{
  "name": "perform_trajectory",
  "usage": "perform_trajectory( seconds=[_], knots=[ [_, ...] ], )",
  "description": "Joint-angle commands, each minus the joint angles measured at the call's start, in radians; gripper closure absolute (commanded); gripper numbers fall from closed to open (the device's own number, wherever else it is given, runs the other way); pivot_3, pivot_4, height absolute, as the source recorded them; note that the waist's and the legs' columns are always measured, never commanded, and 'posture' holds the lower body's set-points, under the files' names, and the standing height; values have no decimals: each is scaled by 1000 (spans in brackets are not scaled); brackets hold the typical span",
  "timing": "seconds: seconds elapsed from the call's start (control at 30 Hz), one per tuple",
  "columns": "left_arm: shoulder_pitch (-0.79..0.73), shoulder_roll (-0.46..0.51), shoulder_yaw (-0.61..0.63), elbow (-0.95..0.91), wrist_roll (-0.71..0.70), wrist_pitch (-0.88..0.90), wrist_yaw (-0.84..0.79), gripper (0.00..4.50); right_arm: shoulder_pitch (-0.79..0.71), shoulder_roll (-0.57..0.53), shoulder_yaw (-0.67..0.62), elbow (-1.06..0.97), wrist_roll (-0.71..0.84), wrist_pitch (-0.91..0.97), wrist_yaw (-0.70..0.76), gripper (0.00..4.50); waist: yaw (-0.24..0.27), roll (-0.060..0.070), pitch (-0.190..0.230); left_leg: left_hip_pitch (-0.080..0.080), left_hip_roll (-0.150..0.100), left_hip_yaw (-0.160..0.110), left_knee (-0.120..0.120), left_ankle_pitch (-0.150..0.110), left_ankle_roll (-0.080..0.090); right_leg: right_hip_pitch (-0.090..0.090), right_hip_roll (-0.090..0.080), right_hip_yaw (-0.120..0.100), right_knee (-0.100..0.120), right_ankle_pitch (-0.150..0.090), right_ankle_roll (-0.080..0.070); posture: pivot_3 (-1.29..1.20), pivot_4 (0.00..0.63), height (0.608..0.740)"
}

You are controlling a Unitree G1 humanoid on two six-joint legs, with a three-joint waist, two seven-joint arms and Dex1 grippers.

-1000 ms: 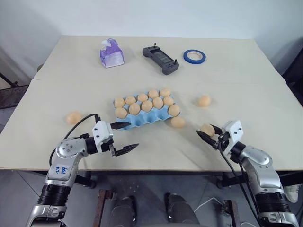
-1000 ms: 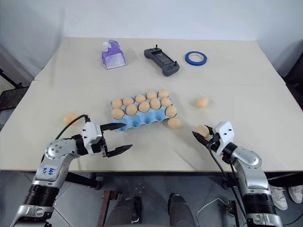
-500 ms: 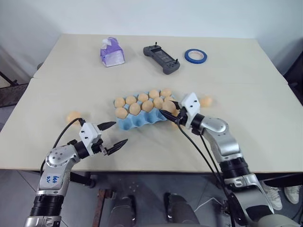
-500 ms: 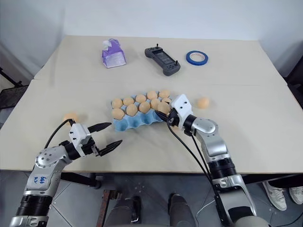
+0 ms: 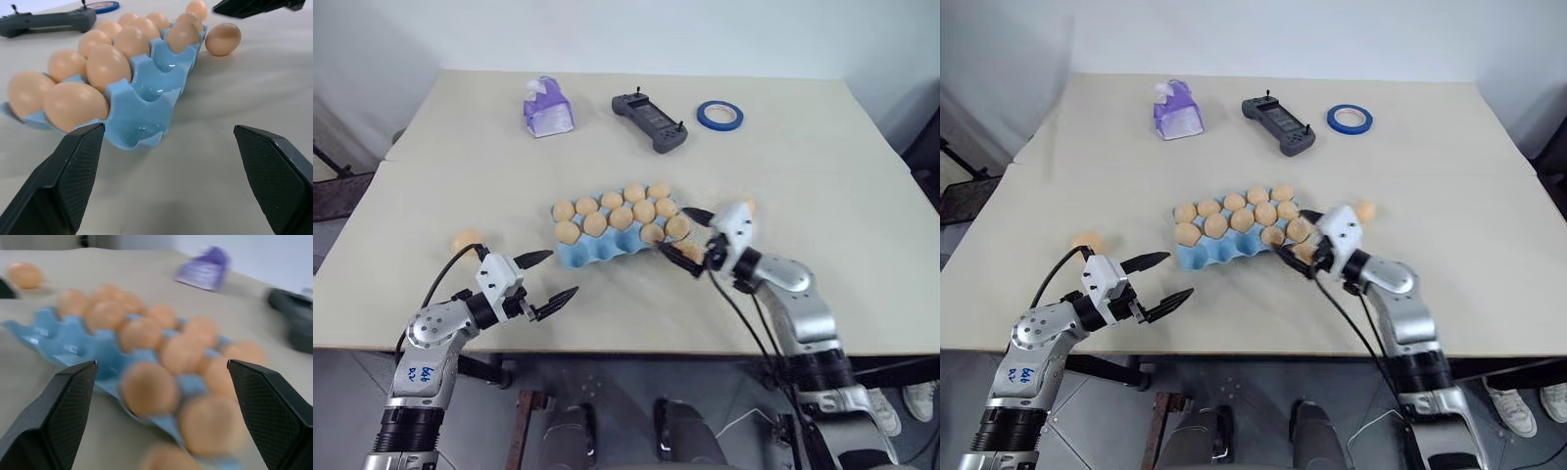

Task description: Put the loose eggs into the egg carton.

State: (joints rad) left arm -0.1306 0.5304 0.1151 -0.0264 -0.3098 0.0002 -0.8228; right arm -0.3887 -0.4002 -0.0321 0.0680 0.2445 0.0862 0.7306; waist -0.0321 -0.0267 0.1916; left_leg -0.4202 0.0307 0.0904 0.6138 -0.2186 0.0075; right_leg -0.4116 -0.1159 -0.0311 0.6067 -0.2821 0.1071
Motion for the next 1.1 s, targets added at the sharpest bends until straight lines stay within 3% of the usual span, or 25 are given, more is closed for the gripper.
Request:
perform_trajectory(
  seconds=[0.03,0.2,0.4,0.83,1.1],
  knots=[
    [-29,-6,-16,-24,-7,-1,-5,0,90,-31,-118,-49,28,-48,-52,36,5,0,0,0,1,1,0,0,0,0,0,0,-2,1,-1,0,150,740],
    [-80,-39,-47,10,-24,-18,-36,0,261,-33,-204,-6,13,-173,-79,36,6,1,0,0,2,3,-1,0,0,1,1,1,-6,4,-1,0,150,740],
    [-109,-39,-45,39,-12,-19,-42,0,228,-11,-187,58,-16,-219,-143,36,-19,1,-1,1,3,8,-2,1,1,0,3,6,-5,4,0,0,150,740],
    [-74,-41,-33,-13,-24,2,-33,0,-275,-20,-94,569,-156,-143,-256,36,-24,1,0,1,3,9,-1,3,2,-2,2,7,-5,6,-1,0,150,740],
    [-24,-45,-25,-68,-27,18,-1,0,-494,11,-72,923,-220,-215,-353,36,-25,1,0,0,3,9,-1,3,2,-3,2,6,-5,6,-1,0,150,740]
  ],
)
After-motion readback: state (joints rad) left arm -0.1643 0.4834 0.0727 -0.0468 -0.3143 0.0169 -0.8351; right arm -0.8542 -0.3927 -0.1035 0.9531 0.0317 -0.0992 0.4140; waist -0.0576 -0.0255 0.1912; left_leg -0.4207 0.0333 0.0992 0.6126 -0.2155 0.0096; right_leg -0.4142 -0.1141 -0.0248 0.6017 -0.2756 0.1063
